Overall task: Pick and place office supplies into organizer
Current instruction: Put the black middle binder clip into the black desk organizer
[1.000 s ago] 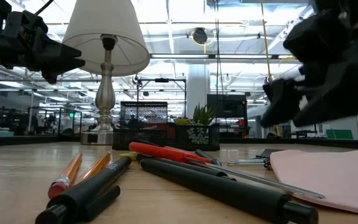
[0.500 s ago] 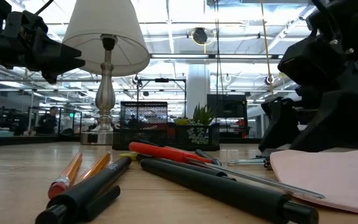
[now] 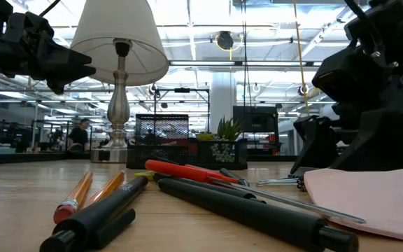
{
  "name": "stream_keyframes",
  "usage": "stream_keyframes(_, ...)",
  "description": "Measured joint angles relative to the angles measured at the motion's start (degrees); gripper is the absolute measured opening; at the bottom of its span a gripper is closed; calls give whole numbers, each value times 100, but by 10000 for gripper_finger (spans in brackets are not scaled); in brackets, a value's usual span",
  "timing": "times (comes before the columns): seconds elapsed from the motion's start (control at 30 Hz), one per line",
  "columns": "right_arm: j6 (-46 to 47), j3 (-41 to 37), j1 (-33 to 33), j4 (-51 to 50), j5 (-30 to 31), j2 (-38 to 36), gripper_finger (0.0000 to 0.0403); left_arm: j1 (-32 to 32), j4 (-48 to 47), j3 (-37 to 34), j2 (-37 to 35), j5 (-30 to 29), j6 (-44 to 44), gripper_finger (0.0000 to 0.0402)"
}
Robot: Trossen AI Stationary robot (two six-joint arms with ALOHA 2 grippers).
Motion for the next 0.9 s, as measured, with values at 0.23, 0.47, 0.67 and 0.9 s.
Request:
stream_keyframes(0.23,6,0,-70,6,-41,2,192,0,0,-2,0,-1,0,186)
stream_keyframes(0.47,150,0,-207,21,-182,2,152,2,0,0,0,0,0,186)
stream_keyframes(0.67,147,0,-212,96,-179,12,147,1,0,0,0,0,0,186)
stream_keyframes(0.9,147,0,-214,171,-149,13,151,2,0,0,0,0,0,186)
